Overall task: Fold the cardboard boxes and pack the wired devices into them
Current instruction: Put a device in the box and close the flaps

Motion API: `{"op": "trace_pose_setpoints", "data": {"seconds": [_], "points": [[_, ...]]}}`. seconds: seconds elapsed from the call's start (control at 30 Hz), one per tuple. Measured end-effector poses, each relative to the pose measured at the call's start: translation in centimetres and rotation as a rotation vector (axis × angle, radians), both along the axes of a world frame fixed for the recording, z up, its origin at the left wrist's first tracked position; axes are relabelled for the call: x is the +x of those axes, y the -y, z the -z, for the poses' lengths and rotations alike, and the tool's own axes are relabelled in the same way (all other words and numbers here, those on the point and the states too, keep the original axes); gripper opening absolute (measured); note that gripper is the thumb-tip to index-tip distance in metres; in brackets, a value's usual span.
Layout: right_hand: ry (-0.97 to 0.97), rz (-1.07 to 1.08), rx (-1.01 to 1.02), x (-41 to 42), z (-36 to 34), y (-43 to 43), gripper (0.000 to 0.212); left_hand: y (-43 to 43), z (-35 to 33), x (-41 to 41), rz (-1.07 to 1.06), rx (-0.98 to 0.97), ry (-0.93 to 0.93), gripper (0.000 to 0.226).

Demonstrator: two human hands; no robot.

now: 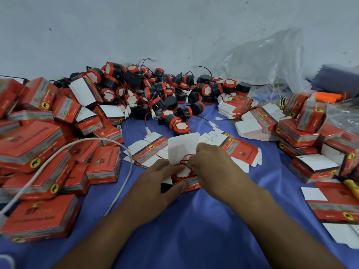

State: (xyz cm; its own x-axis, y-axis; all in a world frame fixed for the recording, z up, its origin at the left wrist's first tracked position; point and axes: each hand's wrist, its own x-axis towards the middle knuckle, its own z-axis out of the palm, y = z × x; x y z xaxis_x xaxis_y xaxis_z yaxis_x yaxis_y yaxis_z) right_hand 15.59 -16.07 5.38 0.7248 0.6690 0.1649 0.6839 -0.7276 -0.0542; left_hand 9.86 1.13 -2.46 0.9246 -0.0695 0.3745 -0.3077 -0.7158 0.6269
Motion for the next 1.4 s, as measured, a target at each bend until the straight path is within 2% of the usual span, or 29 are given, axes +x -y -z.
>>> {"op": "trace_pose_setpoints", "data": {"seconds": [0.27,0.4,0.5,0.6,0.7,0.8,0.9,1.0,1.07,1.2,1.3,1.4], "points": [[0.118,0.217,-0.06,-1.3,0.0,-0.9,0.031,0.2,-0.3,-0.2,0.024,-0.014,0.01,0.05],[0.029,0.176,-0.171,-0.5,0.2,-0.6,0.027,0.3,-0.3,-0.3,0.043,-0.02,0.03,0.046],[-0.204,0.142,-0.19,0.7,-0.3,1.0,0.03,0.4,-0.3,-0.3,0.02,-0.016,0.036,0.047],[-0.436,0.178,0.1,1.6,-0.4,2.1,0.023,0.6,-0.6,-0.3,0.02,-0.015,0.062,0.043],[-0.508,0.275,0.425,2.3,0.6,2.1,0.023,0.6,-0.9,-0.4,0.029,-0.013,0.083,0.042],[-0.607,0.338,0.644,2.5,2.4,1.6,0.023,0.5,-0.9,-0.5,0.015,-0.013,0.074,0.04],[-0.388,0.277,0.667,2.6,3.6,1.2,0.021,0.4,-0.7,-0.5,-0.025,-0.042,0.056,0.041],[-0.16,0.104,0.587,2.4,4.0,1.5,0.005,0.3,-0.6,-0.5,-0.063,-0.06,0.04,0.044],[-0.07,-0.05,0.454,2.1,4.3,2.0,0.017,0.3,-0.6,-0.5,-0.055,-0.066,0.03,0.045],[-0.164,-0.076,0.424,1.4,3.7,2.6,0.032,0.3,-0.7,-0.6,-0.038,-0.068,0.034,0.046],[-0.122,-0.054,0.359,1.3,3.5,2.6,0.021,0.5,-0.8,-0.7,-0.038,-0.046,0.044,0.044],[-0.197,0.09,0.515,1.5,3.5,1.9,0.01,0.5,-0.9,-0.7,-0.033,-0.036,0.067,0.043]]}}
